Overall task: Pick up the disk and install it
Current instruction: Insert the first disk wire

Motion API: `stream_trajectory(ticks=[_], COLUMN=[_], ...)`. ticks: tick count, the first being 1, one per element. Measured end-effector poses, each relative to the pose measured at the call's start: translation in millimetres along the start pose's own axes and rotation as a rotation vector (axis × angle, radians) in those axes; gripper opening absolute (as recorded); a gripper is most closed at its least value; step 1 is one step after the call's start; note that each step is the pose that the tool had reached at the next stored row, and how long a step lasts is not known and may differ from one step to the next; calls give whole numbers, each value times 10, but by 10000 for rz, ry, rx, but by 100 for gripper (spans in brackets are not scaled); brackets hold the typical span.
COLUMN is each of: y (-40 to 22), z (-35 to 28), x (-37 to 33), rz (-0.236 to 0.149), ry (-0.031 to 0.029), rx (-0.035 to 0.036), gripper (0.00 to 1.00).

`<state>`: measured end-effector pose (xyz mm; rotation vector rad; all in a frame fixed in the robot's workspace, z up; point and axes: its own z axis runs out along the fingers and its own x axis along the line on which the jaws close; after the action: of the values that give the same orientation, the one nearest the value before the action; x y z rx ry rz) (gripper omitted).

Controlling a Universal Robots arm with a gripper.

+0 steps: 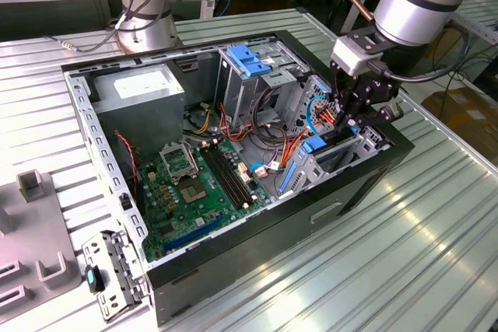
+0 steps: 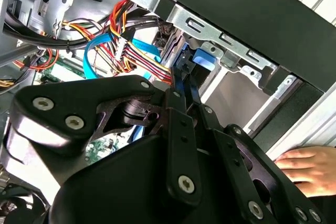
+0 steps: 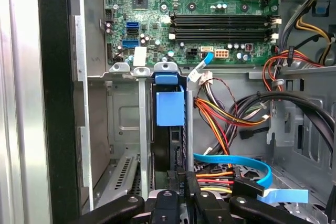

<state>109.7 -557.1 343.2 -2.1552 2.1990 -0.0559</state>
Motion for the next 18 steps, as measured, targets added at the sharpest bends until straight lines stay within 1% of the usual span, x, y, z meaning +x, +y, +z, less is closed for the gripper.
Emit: stream_trajectory(ticks=[6,9,13,18], y=[3,19,22,22], z=[-4,-18,-19,4], x=[-2,-2,-2,3], rz=[14,14,14,19], ry=[-3,1,-2,-1], rx=[1,1,1,1], gripper=[18,18,18,18])
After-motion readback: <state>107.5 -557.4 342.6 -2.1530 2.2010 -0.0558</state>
